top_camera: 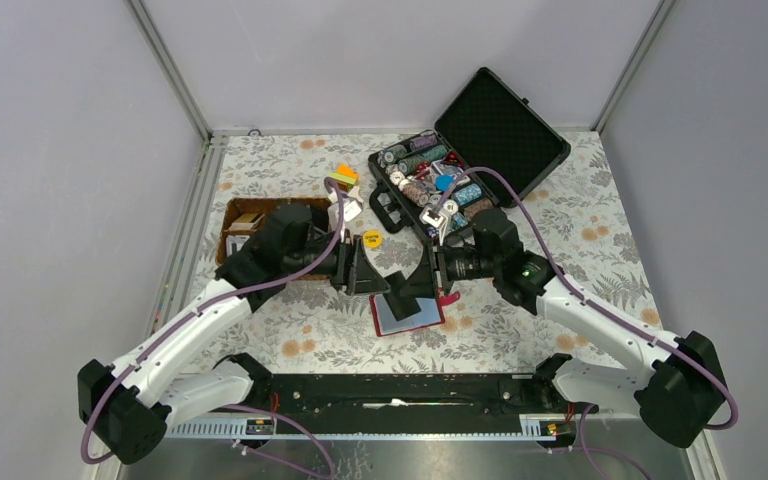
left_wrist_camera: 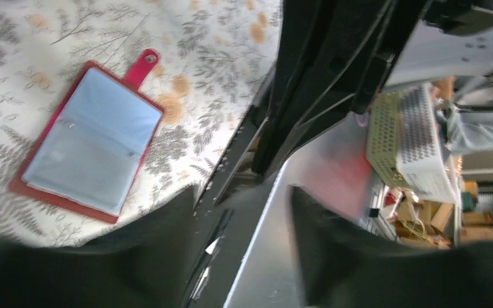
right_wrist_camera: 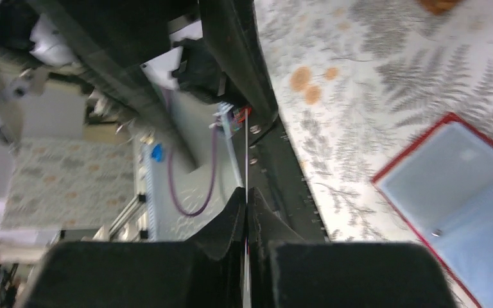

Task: Put the credit cards into the card holder
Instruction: Insert the credit card into the card holder.

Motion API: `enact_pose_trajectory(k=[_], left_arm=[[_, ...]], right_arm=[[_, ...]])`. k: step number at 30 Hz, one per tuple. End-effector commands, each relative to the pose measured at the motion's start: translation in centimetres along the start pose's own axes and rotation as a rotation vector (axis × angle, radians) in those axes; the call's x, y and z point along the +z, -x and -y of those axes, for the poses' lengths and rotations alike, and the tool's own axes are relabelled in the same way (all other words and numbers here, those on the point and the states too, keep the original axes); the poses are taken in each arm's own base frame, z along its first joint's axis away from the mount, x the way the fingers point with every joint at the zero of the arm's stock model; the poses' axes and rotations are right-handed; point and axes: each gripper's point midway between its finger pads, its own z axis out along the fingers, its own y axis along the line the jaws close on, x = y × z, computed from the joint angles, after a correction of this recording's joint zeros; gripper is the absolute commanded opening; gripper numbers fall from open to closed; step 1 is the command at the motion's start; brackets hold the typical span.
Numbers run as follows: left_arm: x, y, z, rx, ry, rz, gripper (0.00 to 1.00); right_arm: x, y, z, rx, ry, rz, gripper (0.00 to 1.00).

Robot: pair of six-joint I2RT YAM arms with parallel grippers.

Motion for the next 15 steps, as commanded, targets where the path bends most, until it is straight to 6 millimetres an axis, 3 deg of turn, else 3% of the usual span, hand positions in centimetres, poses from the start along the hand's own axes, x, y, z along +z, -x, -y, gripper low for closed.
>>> enact_pose_trajectory(k=[1, 3, 6, 9, 15], left_arm=[[0.5, 2.2, -3.4, -0.067, 0.175, 0.168, 0.76], [0.6, 1.5, -6.4, -0.168, 0.297, 0.212, 0.87], [1.6, -0.7, -9.3, -0.334, 0.364, 0.247, 0.85], [3.5, -2.8, -10.2, -0.441, 0.335, 0.257, 0.68], [5.3, -6.3, -12.5, -0.499, 0.455, 0.213, 0.68]], right_arm=[[0.0, 0.1, 6.5, 0.07, -0.314, 0.098, 0.0], [-0.4, -1.3, 9.7, 0.106, -0.435, 0.105, 0.0], [-0.6, -3.5, 13.2, 0.159, -0.542, 0.095, 0.0], [-0.3, -4.7, 14.9, 0.187, -0.568, 0.102, 0.0], [-0.8, -4.9, 16.8, 0.19, -0.629, 0.149, 0.0]])
